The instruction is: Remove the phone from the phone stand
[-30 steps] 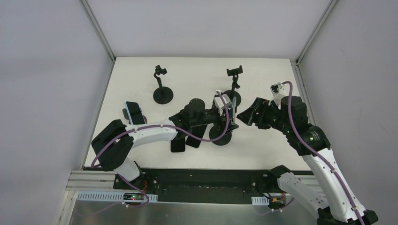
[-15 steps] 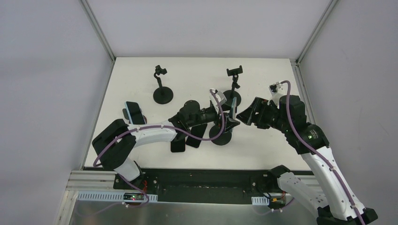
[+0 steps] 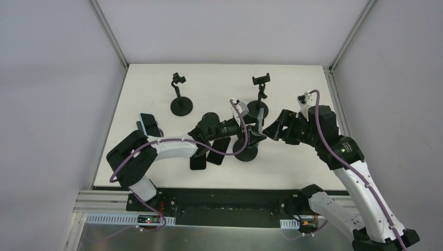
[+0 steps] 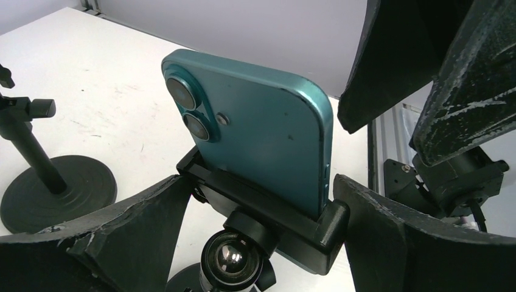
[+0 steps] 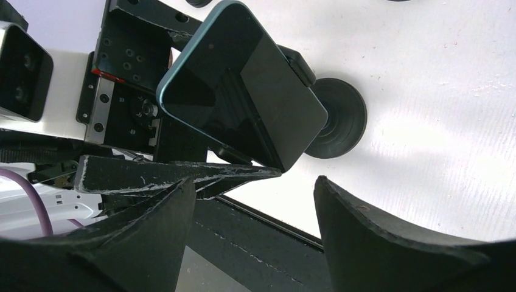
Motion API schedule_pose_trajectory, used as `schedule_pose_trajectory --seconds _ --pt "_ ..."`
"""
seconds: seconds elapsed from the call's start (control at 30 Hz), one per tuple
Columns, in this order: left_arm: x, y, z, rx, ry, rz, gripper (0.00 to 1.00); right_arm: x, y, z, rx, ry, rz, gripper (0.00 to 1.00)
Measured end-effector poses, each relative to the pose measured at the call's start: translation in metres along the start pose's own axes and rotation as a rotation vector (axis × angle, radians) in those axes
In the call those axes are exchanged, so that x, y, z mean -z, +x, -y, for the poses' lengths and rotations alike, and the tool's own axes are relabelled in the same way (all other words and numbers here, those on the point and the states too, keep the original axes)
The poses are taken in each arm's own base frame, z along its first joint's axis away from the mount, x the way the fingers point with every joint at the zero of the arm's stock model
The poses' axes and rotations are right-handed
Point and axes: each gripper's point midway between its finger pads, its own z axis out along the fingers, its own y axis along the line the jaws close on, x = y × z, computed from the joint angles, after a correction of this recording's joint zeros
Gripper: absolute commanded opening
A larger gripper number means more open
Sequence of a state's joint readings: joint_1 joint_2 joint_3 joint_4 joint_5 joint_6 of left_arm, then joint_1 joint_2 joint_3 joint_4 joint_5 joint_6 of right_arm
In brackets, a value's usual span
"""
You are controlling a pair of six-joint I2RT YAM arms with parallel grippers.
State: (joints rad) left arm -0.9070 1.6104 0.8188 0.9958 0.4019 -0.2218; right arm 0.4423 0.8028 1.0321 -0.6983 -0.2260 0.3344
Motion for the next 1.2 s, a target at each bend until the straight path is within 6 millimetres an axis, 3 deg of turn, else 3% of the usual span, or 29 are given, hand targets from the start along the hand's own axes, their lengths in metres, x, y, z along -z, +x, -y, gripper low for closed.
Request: schedule_pose_trajectory --seconds 0.63,1.2 --pt "0.0040 0.0054 -0.0014 0.044 0.070 -0.018 0.94 -0.0016 0.0047 -0.0003 -0.005 -0.004 -0.028 0.74" --pt "0.0055 0.0083 0.0053 0.075 0.136 -0.025 0.77 -0.0025 0.0052 -0.0003 -0.008 -0.004 -0.033 0.75"
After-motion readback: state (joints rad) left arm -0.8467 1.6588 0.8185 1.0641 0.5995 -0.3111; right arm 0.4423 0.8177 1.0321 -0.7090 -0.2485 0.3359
